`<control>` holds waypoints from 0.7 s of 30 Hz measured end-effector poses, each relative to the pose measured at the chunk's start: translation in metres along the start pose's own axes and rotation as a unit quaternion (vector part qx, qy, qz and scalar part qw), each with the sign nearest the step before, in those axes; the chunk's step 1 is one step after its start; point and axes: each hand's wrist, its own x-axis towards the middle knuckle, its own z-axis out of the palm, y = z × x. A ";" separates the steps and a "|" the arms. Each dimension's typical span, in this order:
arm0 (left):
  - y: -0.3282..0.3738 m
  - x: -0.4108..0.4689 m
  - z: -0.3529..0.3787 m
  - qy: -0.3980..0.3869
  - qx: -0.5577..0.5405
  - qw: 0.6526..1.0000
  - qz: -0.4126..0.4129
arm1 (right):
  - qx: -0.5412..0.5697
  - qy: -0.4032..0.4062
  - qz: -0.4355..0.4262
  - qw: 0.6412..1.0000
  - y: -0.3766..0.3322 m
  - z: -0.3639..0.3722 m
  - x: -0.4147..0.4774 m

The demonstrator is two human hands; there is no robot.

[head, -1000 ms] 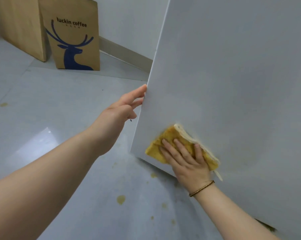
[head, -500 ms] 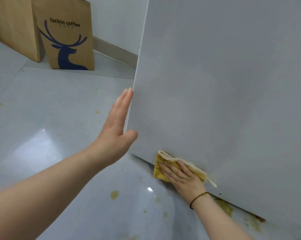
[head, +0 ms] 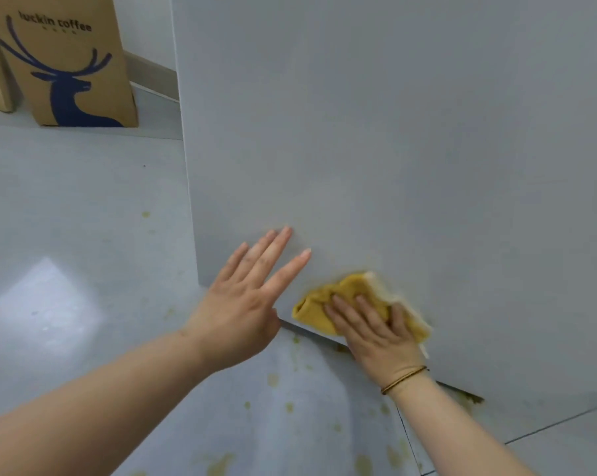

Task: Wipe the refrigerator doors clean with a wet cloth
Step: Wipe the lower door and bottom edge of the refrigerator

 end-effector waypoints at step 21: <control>0.020 0.007 0.012 -0.006 -0.003 0.997 0.076 | -0.022 0.011 0.040 0.999 0.081 -0.016 -0.072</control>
